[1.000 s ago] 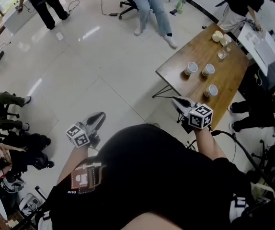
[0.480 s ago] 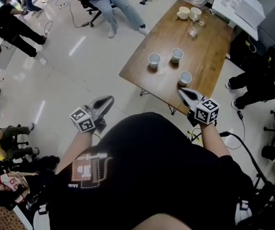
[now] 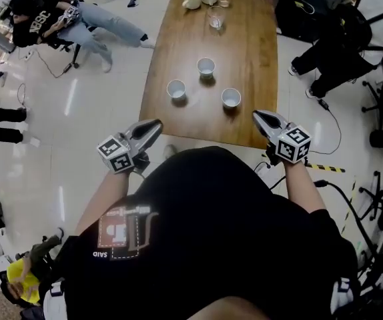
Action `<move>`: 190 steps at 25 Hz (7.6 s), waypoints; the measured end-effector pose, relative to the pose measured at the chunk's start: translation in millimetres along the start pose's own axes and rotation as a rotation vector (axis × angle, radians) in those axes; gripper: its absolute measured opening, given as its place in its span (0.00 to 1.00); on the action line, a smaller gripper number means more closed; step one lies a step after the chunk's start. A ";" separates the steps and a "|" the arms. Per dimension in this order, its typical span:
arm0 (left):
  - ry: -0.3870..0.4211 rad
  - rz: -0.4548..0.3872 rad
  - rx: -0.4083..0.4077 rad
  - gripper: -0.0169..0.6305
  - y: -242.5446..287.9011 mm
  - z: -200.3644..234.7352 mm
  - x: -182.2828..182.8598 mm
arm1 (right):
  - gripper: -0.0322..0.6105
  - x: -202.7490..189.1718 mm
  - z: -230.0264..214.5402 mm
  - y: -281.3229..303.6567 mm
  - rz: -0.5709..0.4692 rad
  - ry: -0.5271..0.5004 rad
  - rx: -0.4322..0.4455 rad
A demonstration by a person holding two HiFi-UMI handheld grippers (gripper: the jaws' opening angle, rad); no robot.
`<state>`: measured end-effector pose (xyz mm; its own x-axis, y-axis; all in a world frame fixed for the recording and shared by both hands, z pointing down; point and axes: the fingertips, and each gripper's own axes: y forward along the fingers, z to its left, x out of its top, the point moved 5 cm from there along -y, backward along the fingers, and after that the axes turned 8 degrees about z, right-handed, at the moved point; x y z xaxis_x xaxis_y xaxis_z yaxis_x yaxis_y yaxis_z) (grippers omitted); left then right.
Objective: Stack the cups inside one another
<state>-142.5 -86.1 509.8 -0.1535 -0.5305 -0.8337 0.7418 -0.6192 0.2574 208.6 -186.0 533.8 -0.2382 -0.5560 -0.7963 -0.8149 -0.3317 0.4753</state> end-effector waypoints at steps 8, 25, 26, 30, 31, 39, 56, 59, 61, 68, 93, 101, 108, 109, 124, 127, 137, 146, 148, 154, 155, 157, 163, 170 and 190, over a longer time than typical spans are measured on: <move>0.089 0.148 -0.275 0.10 24.3 75.9 34.6 | 0.18 2.8 21.8 17.5 -0.039 0.148 -0.259; 0.016 0.016 -0.105 0.03 57.4 71.1 40.0 | 0.26 -6.2 -22.3 31.9 0.077 0.012 -0.154; 0.014 0.008 -0.086 0.03 52.4 73.4 40.4 | 0.27 -3.8 -23.5 36.7 0.082 0.001 -0.144; 0.014 -0.008 -0.045 0.03 36.4 84.4 41.6 | 0.29 5.7 -19.6 53.3 0.106 -0.039 -0.120; 0.015 -0.009 -0.040 0.03 32.9 87.0 41.7 | 0.29 7.9 -18.8 56.6 0.111 -0.052 -0.121; 0.020 -0.036 -0.037 0.03 21.1 97.9 51.4 | 0.36 34.5 -14.6 77.7 0.180 -0.174 -0.124; 0.040 -0.057 -0.028 0.03 10.4 100.2 54.6 | 0.62 55.5 -12.3 109.2 0.262 -0.319 -0.098; 0.038 -0.062 -0.019 0.03 4.9 96.3 51.9 | 0.65 49.4 -14.5 103.5 0.290 -0.315 -0.106; 0.035 -0.061 -0.014 0.03 1.8 96.0 49.8 | 0.67 41.2 -17.8 102.2 0.317 -0.305 -0.110; 0.012 -0.054 0.012 0.03 -3.4 95.1 45.3 | 0.72 29.3 -21.1 122.7 0.408 -0.349 -0.094; -0.073 -0.081 0.185 0.03 -99.7 106.6 10.5 | 0.79 63.1 -86.6 289.1 0.635 -0.234 -0.188; -0.084 -0.089 0.190 0.03 -103.4 106.3 12.4 | 0.72 58.5 -93.7 292.9 0.669 -0.236 -0.220; -0.068 -0.075 0.173 0.03 -97.2 105.0 16.9 | 0.61 71.6 -92.5 278.2 0.623 -0.239 -0.216; -0.062 -0.076 0.164 0.03 -94.4 105.2 17.5 | 0.61 77.6 -91.4 272.1 0.602 -0.229 -0.215; 0.017 -0.038 -0.057 0.03 4.0 85.5 47.3 | 0.62 80.9 -27.9 110.4 0.527 -0.279 -0.158; 0.027 -0.016 -0.079 0.03 17.2 77.2 48.0 | 0.62 51.9 -27.6 104.3 0.577 -0.270 -0.156; 0.028 0.013 -0.089 0.03 21.6 71.9 37.2 | 0.77 29.7 -42.9 112.7 0.483 -0.237 -0.170; 0.017 -0.027 -0.082 0.03 33.3 84.7 50.4 | 0.34 9.5 -49.1 13.8 0.017 0.137 -0.220; 0.016 -0.033 -0.081 0.03 37.6 87.3 53.5 | 0.20 -20.5 -48.9 9.3 -0.049 0.218 -0.257; 0.023 -0.028 -0.097 0.03 48.6 87.1 57.0 | 0.07 -54.8 -40.8 12.5 -0.096 0.346 -0.267; 0.024 -0.024 -0.100 0.03 50.4 86.3 57.8 | 0.07 -50.7 -41.2 11.6 -0.091 0.325 -0.265; 0.025 -0.019 -0.102 0.03 52.8 85.0 58.7 | 0.07 -41.1 -45.3 8.2 -0.093 0.295 -0.270; 0.029 -0.021 -0.102 0.03 51.6 85.4 56.5 | 0.07 -30.7 -51.4 6.4 -0.088 0.266 -0.272; 0.027 -0.029 -0.087 0.03 43.5 89.7 56.8 | 0.07 -24.6 -47.8 16.4 -0.049 0.226 -0.246; -0.023 -0.038 0.018 0.03 -1.4 86.3 32.9 | 0.79 -21.3 -57.9 143.4 0.710 -0.353 -0.197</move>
<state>-205.0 -152.7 524.2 -0.1962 -0.5196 -0.8316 0.7235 -0.6491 0.2349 127.4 -265.8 640.6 -0.8418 -0.4226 -0.3359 -0.3070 -0.1371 0.9418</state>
